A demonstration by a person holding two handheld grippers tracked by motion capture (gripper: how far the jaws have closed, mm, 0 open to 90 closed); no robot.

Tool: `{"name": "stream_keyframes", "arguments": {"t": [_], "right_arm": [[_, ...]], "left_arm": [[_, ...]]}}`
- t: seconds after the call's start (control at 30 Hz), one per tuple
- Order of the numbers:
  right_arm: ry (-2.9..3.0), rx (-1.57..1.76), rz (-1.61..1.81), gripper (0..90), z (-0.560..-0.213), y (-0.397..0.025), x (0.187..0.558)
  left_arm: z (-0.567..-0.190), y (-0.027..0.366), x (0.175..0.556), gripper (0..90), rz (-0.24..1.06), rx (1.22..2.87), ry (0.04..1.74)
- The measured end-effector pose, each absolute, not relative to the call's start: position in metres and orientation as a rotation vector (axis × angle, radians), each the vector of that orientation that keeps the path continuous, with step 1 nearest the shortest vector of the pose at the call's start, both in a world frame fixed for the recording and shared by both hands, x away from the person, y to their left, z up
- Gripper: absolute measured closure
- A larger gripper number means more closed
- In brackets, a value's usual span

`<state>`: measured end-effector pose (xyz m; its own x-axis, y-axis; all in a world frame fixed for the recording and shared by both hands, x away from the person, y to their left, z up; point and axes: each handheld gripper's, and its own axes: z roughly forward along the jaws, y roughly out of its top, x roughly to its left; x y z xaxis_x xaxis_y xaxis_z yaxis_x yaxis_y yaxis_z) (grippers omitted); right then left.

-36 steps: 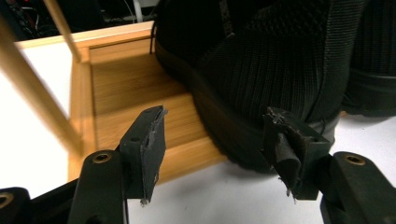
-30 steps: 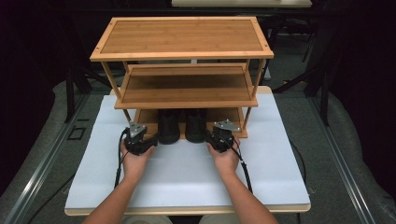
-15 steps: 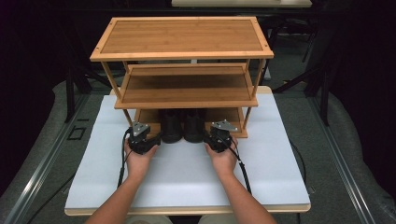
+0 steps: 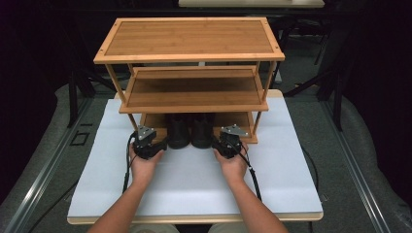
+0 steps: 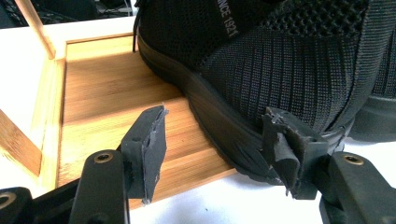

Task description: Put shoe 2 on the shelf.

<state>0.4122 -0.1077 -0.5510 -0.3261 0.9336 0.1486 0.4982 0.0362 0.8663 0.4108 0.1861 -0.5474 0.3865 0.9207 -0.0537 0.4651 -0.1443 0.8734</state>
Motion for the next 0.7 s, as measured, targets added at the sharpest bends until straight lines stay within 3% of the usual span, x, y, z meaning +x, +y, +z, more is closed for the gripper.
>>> {"name": "stream_keyframes", "arguments": {"t": [0.7], "right_arm": [[1.863, 1.407, 1.237, 55.6, -0.539, -0.122, 0.403]], "left_arm": [[-0.538, 0.197, 0.401, 39.9, 0.653, 1.763, 1.189]]}}
